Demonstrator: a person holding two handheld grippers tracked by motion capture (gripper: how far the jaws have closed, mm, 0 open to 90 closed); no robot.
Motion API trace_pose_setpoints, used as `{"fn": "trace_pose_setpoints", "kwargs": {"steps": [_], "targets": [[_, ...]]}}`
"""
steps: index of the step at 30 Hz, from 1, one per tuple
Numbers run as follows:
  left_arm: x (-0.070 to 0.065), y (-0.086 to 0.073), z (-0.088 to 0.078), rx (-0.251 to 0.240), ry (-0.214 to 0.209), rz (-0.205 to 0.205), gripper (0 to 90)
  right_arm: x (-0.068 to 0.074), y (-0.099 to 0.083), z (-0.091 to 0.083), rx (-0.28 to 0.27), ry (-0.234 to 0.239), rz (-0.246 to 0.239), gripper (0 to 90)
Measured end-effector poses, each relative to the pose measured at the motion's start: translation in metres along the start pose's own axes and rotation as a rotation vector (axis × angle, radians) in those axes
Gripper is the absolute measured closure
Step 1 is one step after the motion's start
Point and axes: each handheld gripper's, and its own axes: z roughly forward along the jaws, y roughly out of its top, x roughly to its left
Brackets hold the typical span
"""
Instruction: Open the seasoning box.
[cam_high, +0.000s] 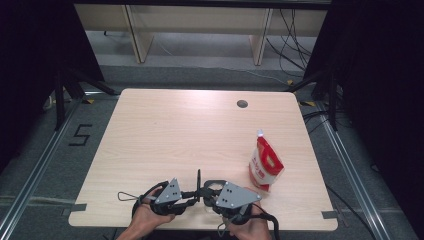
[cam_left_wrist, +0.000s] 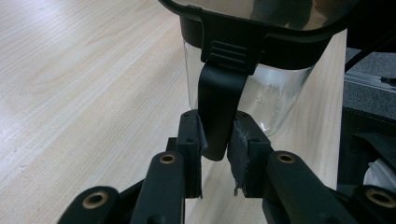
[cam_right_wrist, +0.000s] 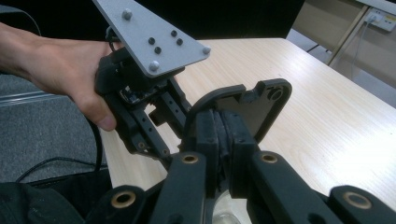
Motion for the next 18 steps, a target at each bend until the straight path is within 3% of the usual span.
{"fn": "trace_pose_setpoints", "kwargs": {"steps": [18], "targets": [[-0.0006,-0.0003,-0.0004,0.005,0.001,-0.007,74.3,0.0029,0.0032,0.0074,0.004,0.012,-0.006,86.9]]}}
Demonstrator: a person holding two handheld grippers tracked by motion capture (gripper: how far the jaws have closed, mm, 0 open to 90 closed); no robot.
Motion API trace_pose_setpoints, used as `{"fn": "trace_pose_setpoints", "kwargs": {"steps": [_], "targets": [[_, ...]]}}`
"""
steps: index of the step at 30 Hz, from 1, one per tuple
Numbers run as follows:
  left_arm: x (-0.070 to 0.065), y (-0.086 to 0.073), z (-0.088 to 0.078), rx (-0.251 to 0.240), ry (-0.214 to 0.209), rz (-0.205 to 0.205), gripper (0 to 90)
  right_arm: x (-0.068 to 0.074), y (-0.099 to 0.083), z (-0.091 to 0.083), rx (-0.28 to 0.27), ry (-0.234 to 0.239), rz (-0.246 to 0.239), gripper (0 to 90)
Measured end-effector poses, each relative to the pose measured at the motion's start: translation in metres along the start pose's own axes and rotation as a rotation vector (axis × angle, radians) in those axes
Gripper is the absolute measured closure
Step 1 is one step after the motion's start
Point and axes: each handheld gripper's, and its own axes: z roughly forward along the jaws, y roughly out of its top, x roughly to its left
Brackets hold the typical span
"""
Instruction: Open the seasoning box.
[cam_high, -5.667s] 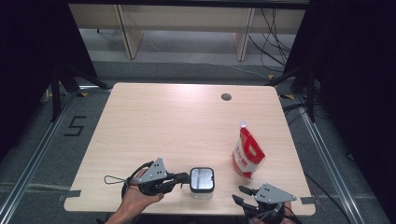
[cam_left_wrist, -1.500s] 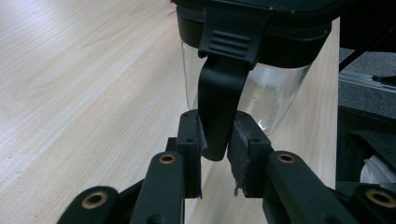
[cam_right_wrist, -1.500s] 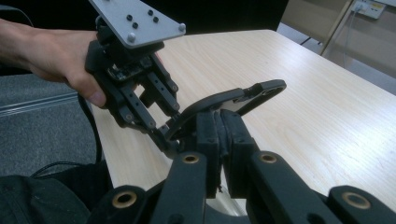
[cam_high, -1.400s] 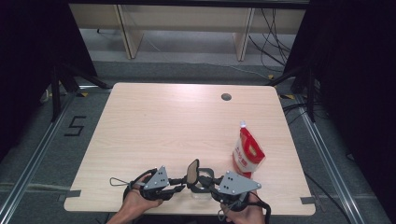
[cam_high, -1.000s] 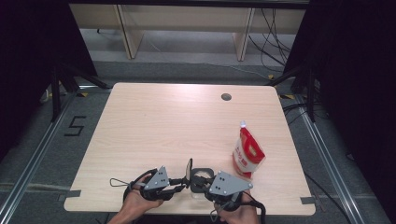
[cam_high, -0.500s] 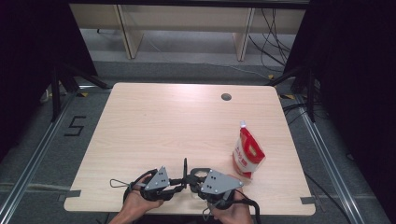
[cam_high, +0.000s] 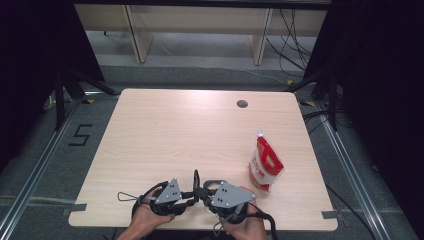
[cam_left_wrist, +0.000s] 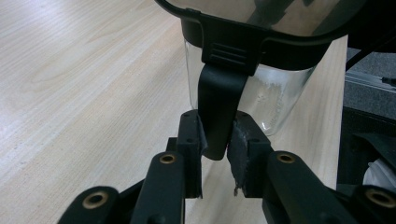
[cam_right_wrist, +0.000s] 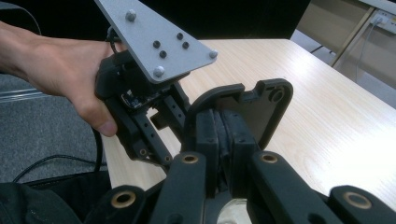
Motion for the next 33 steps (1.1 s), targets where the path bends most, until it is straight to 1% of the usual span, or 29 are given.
{"fn": "trace_pose_setpoints", "kwargs": {"steps": [6,7,9,10,11,13,15,16,19,20,21,22,23,24,25,26,27,28,29,30,31,32,33], "targets": [[0.000,0.000,0.000,-0.002,0.001,-0.001,74.2,0.000,0.000,0.000,0.001,0.004,0.007,86.5],[0.000,0.000,0.000,-0.003,0.001,0.000,74.1,0.000,0.000,0.000,-0.004,0.001,-0.002,86.2],[-0.001,0.000,0.000,-0.005,-0.001,-0.003,74.0,-0.001,0.000,-0.001,-0.001,0.002,0.008,85.6],[0.000,0.000,0.000,0.001,0.001,0.003,74.0,-0.002,0.000,-0.002,-0.004,-0.001,-0.002,85.4],[-0.002,0.000,0.000,-0.015,-0.005,-0.014,74.0,-0.001,-0.001,-0.003,-0.002,-0.002,0.008,85.1],[-0.002,0.000,0.000,-0.012,-0.007,-0.011,73.9,-0.003,-0.002,-0.006,-0.006,-0.011,0.005,84.4],[-0.002,0.000,0.000,-0.015,-0.007,-0.008,73.9,-0.006,-0.004,-0.011,-0.003,-0.020,0.010,83.6],[-0.002,0.000,0.000,-0.015,-0.006,-0.011,73.9,-0.008,-0.005,-0.014,-0.012,-0.028,0.018,83.2],[-0.002,0.000,-0.001,-0.012,-0.007,0.002,73.8,-0.012,-0.010,-0.024,-0.012,-0.041,0.028,82.4],[-0.002,-0.001,-0.001,-0.013,-0.012,-0.020,73.6,-0.013,-0.012,-0.028,-0.015,-0.047,0.031,82.2],[-0.002,-0.001,-0.001,-0.013,-0.016,-0.019,73.5,-0.014,-0.015,-0.032,-0.017,-0.052,0.031,81.8],[-0.001,-0.001,-0.002,-0.006,-0.010,-0.004,73.3,-0.015,-0.018,-0.037,-0.013,-0.057,0.032,81.3],[-0.001,-0.001,-0.002,-0.007,-0.015,-0.005,73.1,-0.017,-0.021,-0.042,-0.013,-0.067,0.037,80.8],[-0.002,-0.001,-0.002,-0.020,-0.019,-0.010,73.0,-0.018,-0.025,-0.046,-0.015,-0.077,0.046,80.1],[-0.002,-0.002,-0.003,-0.018,-0.025,-0.017,72.3,-0.019,-0.028,-0.050,-0.016,-0.087,0.058,79.2],[-0.002,-0.002,-0.003,-0.026,-0.035,-0.027,70.7,-0.021,-0.032,-0.054,-0.017,-0.097,0.073,78.1],[-0.001,-0.002,-0.004,-0.029,-0.041,-0.032,67.0,-0.022,-0.036,-0.058,-0.017,-0.105,0.083,77.4],[-0.001,-0.002,-0.005,-0.036,-0.032,-0.050,58.8,-0.024,-0.044,-0.064,-0.016,-0.120,0.112,75.3],[-0.001,-0.002,-0.005,-0.036,-0.032,-0.050,57.0,-0.024,-0.044,-0.064,-0.016,-0.120,0.112,75.3],[0.000,-0.002,-0.006,-0.039,-0.041,-0.065,55.0,-0.025,-0.051,-0.070,-0.013,-0.144,0.133,72.5],[0.000,-0.002,-0.006,-0.039,-0.041,-0.065,52.8,-0.025,-0.051,-0.070,-0.013,-0.144,0.133,72.5],[0.000,-0.003,-0.006,-0.039,-0.039,-0.061,48.1,-0.028,-0.056,-0.075,-0.007,-0.172,0.132,68.0],[0.000,-0.004,-0.006,-0.034,-0.051,-0.061,48.1,-0.028,-0.056,-0.075,-0.007,-0.172,0.132,68.0]]}}
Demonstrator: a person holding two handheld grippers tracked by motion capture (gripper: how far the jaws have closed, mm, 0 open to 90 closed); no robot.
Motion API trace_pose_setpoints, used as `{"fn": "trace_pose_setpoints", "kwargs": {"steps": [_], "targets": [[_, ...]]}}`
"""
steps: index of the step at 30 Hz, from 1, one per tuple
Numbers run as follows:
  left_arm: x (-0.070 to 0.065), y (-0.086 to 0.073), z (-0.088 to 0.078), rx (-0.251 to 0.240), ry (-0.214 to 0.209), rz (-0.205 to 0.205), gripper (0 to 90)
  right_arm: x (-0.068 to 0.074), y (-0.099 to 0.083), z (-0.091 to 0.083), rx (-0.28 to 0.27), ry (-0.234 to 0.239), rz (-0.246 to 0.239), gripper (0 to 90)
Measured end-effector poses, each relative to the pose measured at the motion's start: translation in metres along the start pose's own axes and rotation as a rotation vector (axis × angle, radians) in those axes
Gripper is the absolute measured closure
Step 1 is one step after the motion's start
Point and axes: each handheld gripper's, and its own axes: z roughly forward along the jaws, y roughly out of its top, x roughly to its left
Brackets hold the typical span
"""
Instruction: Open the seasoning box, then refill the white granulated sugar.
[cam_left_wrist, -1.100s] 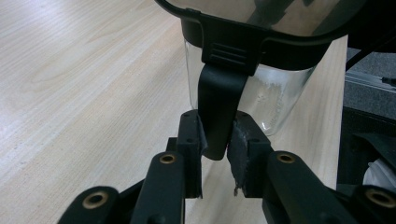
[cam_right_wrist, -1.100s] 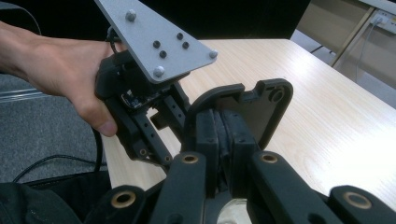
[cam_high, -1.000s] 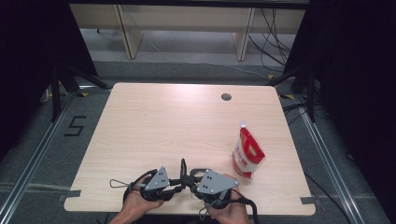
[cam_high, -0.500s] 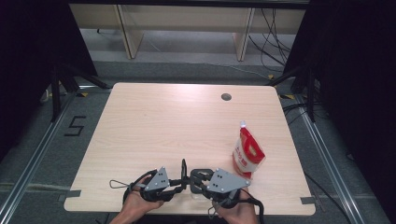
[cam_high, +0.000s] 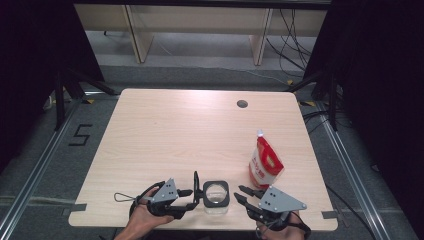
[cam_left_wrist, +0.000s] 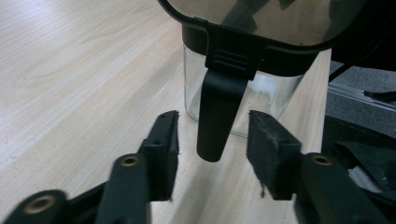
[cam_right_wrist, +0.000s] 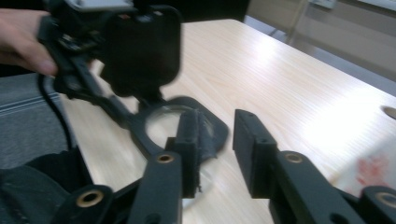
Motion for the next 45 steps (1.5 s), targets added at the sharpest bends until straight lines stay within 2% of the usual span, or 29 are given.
{"fn": "trace_pose_setpoints", "kwargs": {"steps": [3,6,8,10,11,12,14,15,17,18,19,21,22,26,27,28,31,32,33,34,35,36,37,38,39,41,42,43,45], "targets": [[-0.003,-0.002,-0.001,0.021,-0.002,0.002,36.9,-0.006,-0.011,-0.008,-0.008,-0.031,0.041,62.1],[-0.003,-0.002,-0.003,0.024,0.011,-0.019,31.1,-0.010,-0.018,-0.014,-0.003,-0.055,0.052,58.2],[-0.003,-0.003,-0.004,0.016,-0.002,-0.039,28.4,-0.013,-0.024,-0.016,0.006,-0.068,0.058,56.2],[-0.003,-0.002,-0.005,0.007,0.002,-0.034,26.7,-0.013,-0.027,-0.016,0.006,-0.072,0.063,55.5],[-0.004,-0.003,-0.006,0.020,0.014,-0.044,26.7,-0.015,-0.030,-0.017,0.015,-0.076,0.073,55.0],[-0.005,-0.002,-0.005,0.005,0.004,-0.044,25.5,-0.016,-0.032,-0.018,0.023,-0.080,0.083,54.1],[-0.006,-0.002,-0.008,0.034,0.033,-0.046,21.0,-0.018,-0.037,-0.019,0.038,-0.101,0.101,53.0],[-0.006,-0.002,-0.008,0.034,0.033,-0.046,19.9,-0.018,-0.037,-0.019,0.038,-0.101,0.101,53.0],[-0.008,-0.002,-0.007,0.006,0.021,-0.070,19.9,-0.018,-0.042,-0.019,0.041,-0.104,0.119,52.7],[-0.008,-0.002,-0.008,0.004,0.030,-0.071,19.9,-0.018,-0.044,-0.019,0.051,-0.106,0.144,52.4],[-0.008,-0.002,-0.009,0.019,0.045,-0.075,19.9,-0.020,-0.048,-0.019,0.057,-0.115,0.154,51.2],[-0.008,-0.002,-0.009,0.012,0.055,-0.073,19.9,-0.022,-0.049,-0.020,0.058,-0.126,0.150,50.7],[-0.007,-0.002,-0.010,0.023,0.058,-0.077,19.9,-0.022,-0.050,-0.020,0.069,-0.119,0.173,49.4],[-0.007,-0.003,-0.013,0.000,0.066,-0.102,19.9,-0.021,-0.054,-0.021,0.079,-0.150,0.196,45.4],[-0.006,-0.003,-0.014,0.007,0.070,-0.093,19.9,-0.023,-0.056,-0.022,0.087,-0.159,0.218,43.2],[-0.007,-0.003,-0.015,0.001,0.066,-0.099,20.0,-0.020,-0.056,-0.023,0.094,-0.173,0.263,41.1],[-0.008,-0.004,-0.016,-0.001,0.074,-0.094,20.1,-0.024,-0.059,-0.023,0.096,-0.199,0.265,37.8],[-0.007,-0.004,-0.017,0.019,0.087,-0.081,20.1,-0.028,-0.061,-0.023,0.091,-0.203,0.243,37.0],[-0.007,-0.004,-0.017,0.022,0.087,-0.080,20.2,-0.029,-0.062,-0.023,0.076,-0.209,0.258,36.6],[-0.009,-0.004,-0.016,0.003,0.074,-0.100,20.3,-0.030,-0.063,-0.024,0.076,-0.210,0.257,35.9],[-0.007,-0.004,-0.017,0.021,0.079,-0.072,20.6,-0.030,-0.063,-0.024,0.076,-0.231,0.262,35.0],[-0.008,-0.004,-0.016,0.012,0.075,-0.075,21.1,-0.031,-0.064,-0.024,0.076,-0.245,0.266,34.5],[-0.008,-0.004,-0.015,0.010,0.066,-0.088,21.1,-0.030,-0.064,-0.025,0.082,-0.247,0.304,34.0],[-0.009,-0.004,-0.015,0.016,0.069,-0.091,21.1,-0.035,-0.065,-0.025,0.067,-0.248,0.264,33.1],[-0.009,-0.004,-0.015,0.015,0.072,-0.091,21.1,-0.037,-0.067,-0.024,0.056,-0.263,0.249,30.7],[-0.008,-0.005,-0.015,0.012,0.076,-0.086,21.1,-0.037,-0.066,-0.024,0.053,-0.267,0.258,29.4],[-0.008,-0.005,-0.015,0.013,0.080,-0.081,21.1,-0.035,-0.066,-0.025,0.062,-0.285,0.290,27.4],[-0.008,-0.004,-0.017,0.024,0.079,-0.081,21.1,-0.035,-0.066,-0.024,0.062,-0.296,0.298,25.3],[-0.008,-0.005,-0.016,0.018,0.081,-0.081,21.1,-0.040,-0.067,-0.022,0.041,-0.316,0.249,20.1]]}}
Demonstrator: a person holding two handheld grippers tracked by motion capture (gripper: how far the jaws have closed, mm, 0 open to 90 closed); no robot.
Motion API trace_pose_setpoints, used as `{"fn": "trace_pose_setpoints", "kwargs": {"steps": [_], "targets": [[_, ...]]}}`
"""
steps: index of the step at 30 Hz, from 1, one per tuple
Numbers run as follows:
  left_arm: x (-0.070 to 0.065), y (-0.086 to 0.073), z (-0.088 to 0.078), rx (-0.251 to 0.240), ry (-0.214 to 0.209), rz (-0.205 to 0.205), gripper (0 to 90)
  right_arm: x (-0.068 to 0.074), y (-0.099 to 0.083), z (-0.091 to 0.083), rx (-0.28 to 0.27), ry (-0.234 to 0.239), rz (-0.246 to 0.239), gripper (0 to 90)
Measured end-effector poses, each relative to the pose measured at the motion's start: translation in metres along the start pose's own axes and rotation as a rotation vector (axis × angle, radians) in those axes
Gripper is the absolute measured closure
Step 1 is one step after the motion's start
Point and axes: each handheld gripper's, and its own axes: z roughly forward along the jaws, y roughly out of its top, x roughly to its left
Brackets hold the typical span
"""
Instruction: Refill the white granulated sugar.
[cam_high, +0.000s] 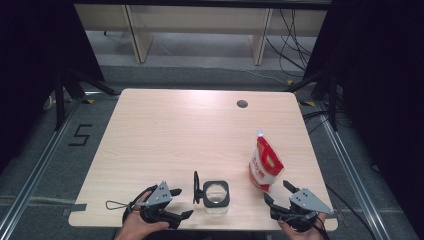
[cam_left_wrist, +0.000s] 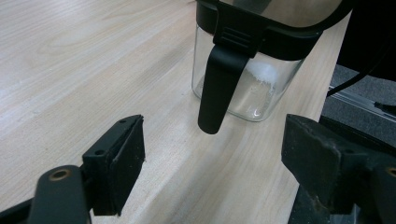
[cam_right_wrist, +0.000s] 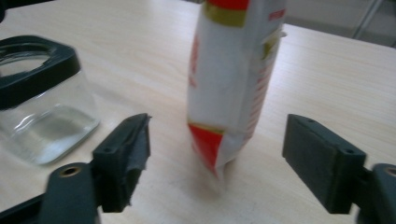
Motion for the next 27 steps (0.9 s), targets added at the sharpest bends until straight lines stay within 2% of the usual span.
{"fn": "trace_pose_setpoints", "kwargs": {"steps": [2,4,8,9,11,13,16,21,22,23,24,26,27], "targets": [[0.000,0.000,0.000,0.003,-0.002,0.000,21.1,-0.001,0.001,0.002,-0.007,0.008,0.024,20.2],[0.000,-0.002,0.001,-0.001,0.000,0.006,21.3,-0.002,0.002,0.007,-0.028,-0.013,0.035,19.7],[-0.001,-0.002,0.001,-0.010,-0.002,-0.001,21.4,-0.002,0.003,0.015,-0.032,-0.014,0.020,21.1],[-0.001,-0.002,0.001,-0.007,0.000,0.001,21.4,0.000,0.004,0.017,-0.017,-0.009,0.031,22.4],[-0.002,-0.002,0.002,-0.005,0.003,-0.011,21.4,-0.002,0.005,0.022,-0.032,-0.019,0.015,23.7],[-0.001,-0.001,0.002,0.008,0.002,0.005,21.4,-0.002,0.007,0.023,-0.036,-0.020,0.010,24.0],[-0.001,-0.001,0.003,0.013,0.000,0.001,21.4,-0.004,0.009,0.032,-0.048,-0.038,-0.004,25.1],[-0.001,-0.001,0.002,0.008,0.000,0.004,21.5,-0.003,0.012,0.048,-0.063,-0.028,-0.008,27.1],[-0.001,-0.001,0.002,0.007,0.001,0.003,21.5,-0.003,0.012,0.051,-0.059,-0.025,0.005,27.9],[0.000,-0.001,0.002,0.001,-0.003,0.023,21.5,-0.002,0.012,0.052,-0.054,-0.029,0.019,29.7],[-0.001,-0.002,0.002,0.002,0.001,-0.001,21.5,-0.006,0.012,0.054,-0.063,-0.030,0.005,32.5],[-0.001,-0.002,0.002,0.002,0.002,0.001,21.6,-0.006,0.012,0.054,-0.058,-0.026,0.022,32.4],[-0.001,-0.002,0.002,0.002,0.000,-0.003,21.6,-0.008,0.012,0.056,-0.073,-0.023,0.019,32.5]]}}
